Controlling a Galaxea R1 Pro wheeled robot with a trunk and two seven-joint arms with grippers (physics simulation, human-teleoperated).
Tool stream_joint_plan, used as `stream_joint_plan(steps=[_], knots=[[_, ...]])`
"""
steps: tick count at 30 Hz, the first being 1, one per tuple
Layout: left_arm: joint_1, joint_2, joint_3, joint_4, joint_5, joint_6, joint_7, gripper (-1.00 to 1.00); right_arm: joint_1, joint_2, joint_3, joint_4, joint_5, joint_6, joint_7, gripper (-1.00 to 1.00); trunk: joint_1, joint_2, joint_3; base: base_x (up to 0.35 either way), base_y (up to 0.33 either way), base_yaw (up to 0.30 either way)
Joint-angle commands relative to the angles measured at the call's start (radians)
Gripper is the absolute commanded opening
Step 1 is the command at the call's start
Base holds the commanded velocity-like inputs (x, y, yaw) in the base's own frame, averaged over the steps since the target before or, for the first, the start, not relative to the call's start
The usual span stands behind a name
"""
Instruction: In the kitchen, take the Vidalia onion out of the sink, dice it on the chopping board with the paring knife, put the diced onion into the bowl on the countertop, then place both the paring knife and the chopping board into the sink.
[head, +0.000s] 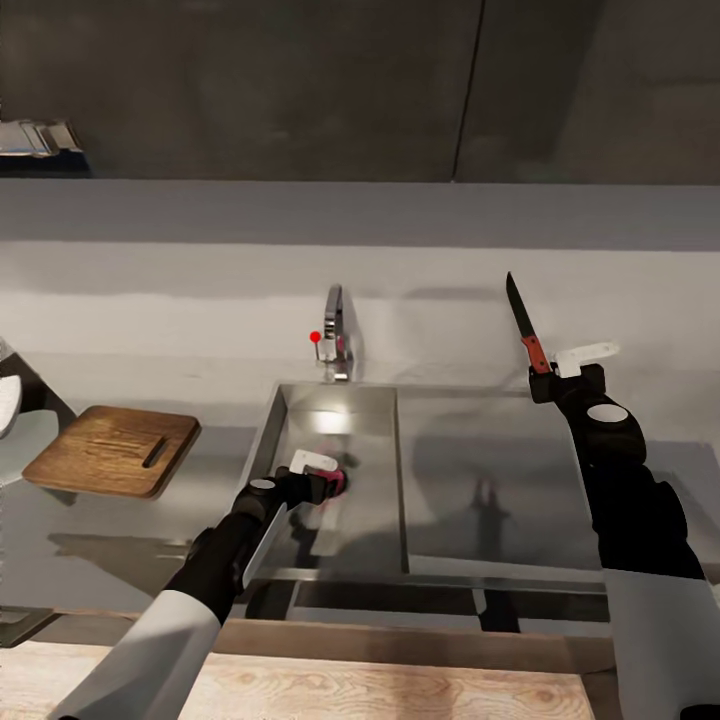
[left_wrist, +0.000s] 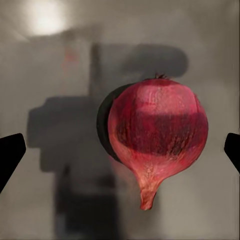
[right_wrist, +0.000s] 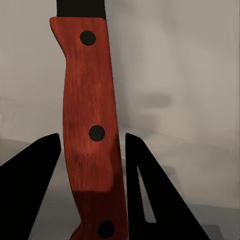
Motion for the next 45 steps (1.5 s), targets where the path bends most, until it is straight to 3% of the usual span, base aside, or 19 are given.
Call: stream_joint_plan(steps=[1, 5, 19, 45], knots=[[-0.001, -0.002, 0.000, -0.001, 0.000, 0.005, -0.002, 1.00, -0.001, 0.000, -0.001, -0.002, 0.009, 0.005, 0.011, -1.00, 0.001, -0.002, -0.003, 0.000, 0.000, 0.066], [-0.001, -0.015, 0.000, -0.001, 0.001, 0.005, -0.003, 1.00, -0.001, 0.000, -0.001, -0.002, 0.009, 0.006, 0.011, -1.00, 0.001, -0.002, -0.003, 0.000, 0.000, 0.020], [-0.001, -0.017, 0.000, 0.001, 0.001, 0.005, -0.003, 1.00, -0.001, 0.000, 0.000, -0.002, 0.009, 0.008, 0.011, -1.00, 0.001, -0.002, -0.004, 0.000, 0.000, -0.167], [-0.001, -0.017, 0.020, 0.016, 0.001, -0.016, -0.001, 1.00, -0.001, 0.000, 0.000, -0.002, 0.009, 0.009, 0.011, -1.00, 0.001, -0.002, -0.004, 0.056, 0.000, -0.004]])
